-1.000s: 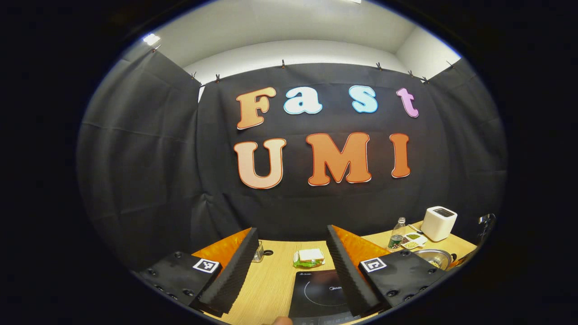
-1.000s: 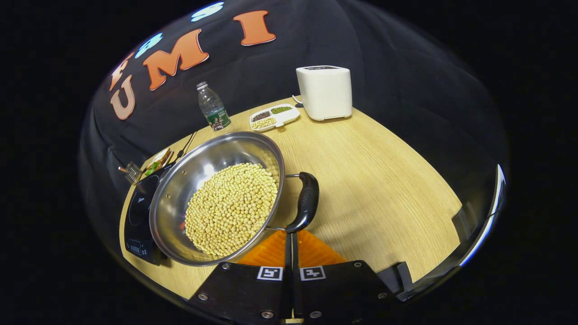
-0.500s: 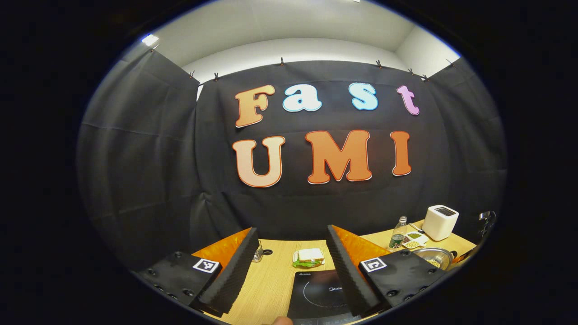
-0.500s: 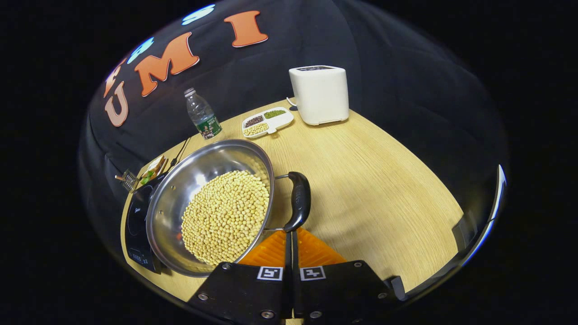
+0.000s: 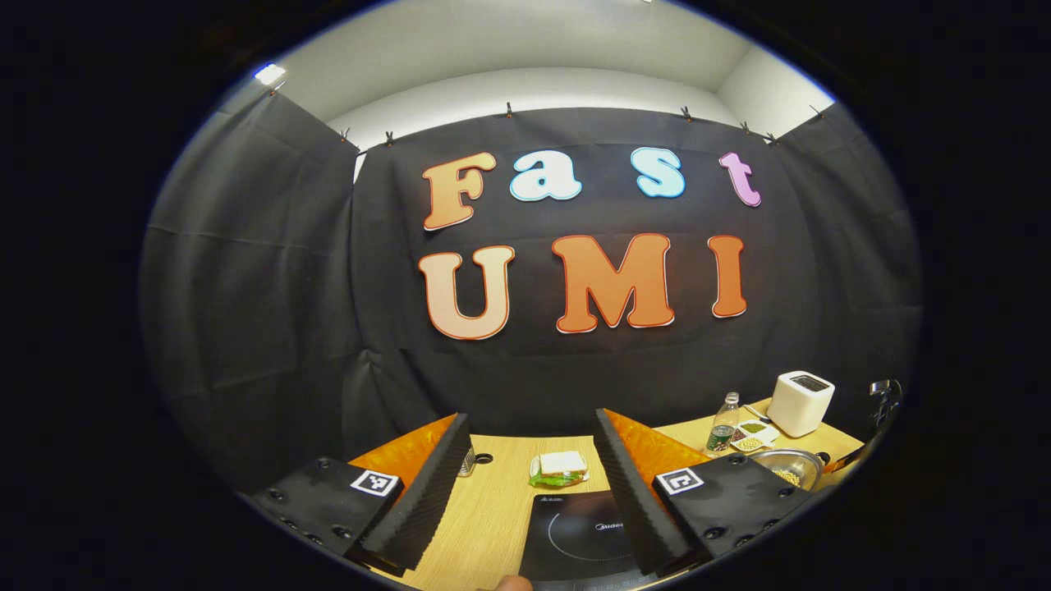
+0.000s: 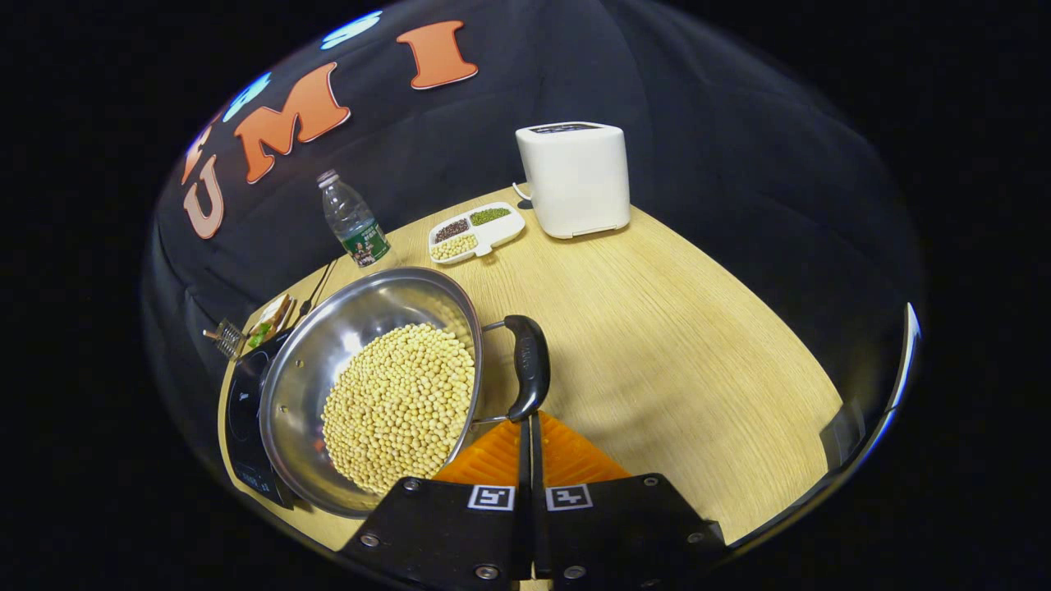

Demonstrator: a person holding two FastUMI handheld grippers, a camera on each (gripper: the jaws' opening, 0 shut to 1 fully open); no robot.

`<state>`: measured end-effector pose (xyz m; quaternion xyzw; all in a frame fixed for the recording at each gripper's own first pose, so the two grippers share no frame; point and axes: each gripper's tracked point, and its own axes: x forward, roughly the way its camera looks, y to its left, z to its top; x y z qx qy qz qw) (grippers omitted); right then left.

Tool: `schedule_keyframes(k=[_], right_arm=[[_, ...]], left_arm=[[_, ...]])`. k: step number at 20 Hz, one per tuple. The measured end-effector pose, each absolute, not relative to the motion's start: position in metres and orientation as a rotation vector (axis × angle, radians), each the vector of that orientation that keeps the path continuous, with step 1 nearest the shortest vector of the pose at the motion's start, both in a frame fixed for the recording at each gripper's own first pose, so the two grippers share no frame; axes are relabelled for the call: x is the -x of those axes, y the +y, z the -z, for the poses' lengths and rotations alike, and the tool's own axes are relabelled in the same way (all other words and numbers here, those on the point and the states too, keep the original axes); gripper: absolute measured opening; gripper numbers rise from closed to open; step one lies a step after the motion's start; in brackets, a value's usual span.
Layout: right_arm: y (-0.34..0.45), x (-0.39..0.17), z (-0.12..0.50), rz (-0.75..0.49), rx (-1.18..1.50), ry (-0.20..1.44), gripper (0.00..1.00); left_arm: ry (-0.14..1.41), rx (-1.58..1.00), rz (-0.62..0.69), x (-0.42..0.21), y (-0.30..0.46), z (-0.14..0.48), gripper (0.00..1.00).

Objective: First push the handle of the pot to place it horizontally, then grasp the pot with both hands and set it on the induction cooktop.

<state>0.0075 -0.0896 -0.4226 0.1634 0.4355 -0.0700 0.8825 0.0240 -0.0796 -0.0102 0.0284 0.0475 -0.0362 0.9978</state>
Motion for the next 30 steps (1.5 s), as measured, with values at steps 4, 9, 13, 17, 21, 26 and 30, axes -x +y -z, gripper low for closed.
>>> schedule_keyframes(k=[4,9,13,17,21,26,30], right_arm=[[-0.094,-0.013,0.423,0.148,-0.344,0.907,0.00],[-0.097,-0.025,0.427,0.160,-0.347,0.915,0.00],[-0.100,-0.032,0.428,0.160,-0.347,0.914,0.00],[-0.103,-0.039,0.428,0.157,-0.357,0.912,0.00],[-0.108,-0.049,0.438,0.174,-0.328,0.917,0.00],[-0.111,-0.062,0.441,0.180,-0.341,0.910,0.00],[-0.110,-0.069,0.442,0.172,-0.338,0.912,0.00]], left_arm=[[0.100,-0.059,0.073,-0.026,-0.081,0.012,0.99],[0.100,-0.061,0.072,-0.027,-0.084,0.013,1.00],[0.105,-0.064,0.072,-0.030,-0.086,0.016,1.00],[0.111,-0.066,0.075,-0.032,-0.089,0.019,0.97],[0.113,-0.070,0.074,-0.032,-0.091,0.021,0.99],[0.119,-0.070,0.076,-0.032,-0.099,0.029,1.00],[0.142,-0.072,0.092,-0.031,-0.111,0.047,0.97]])
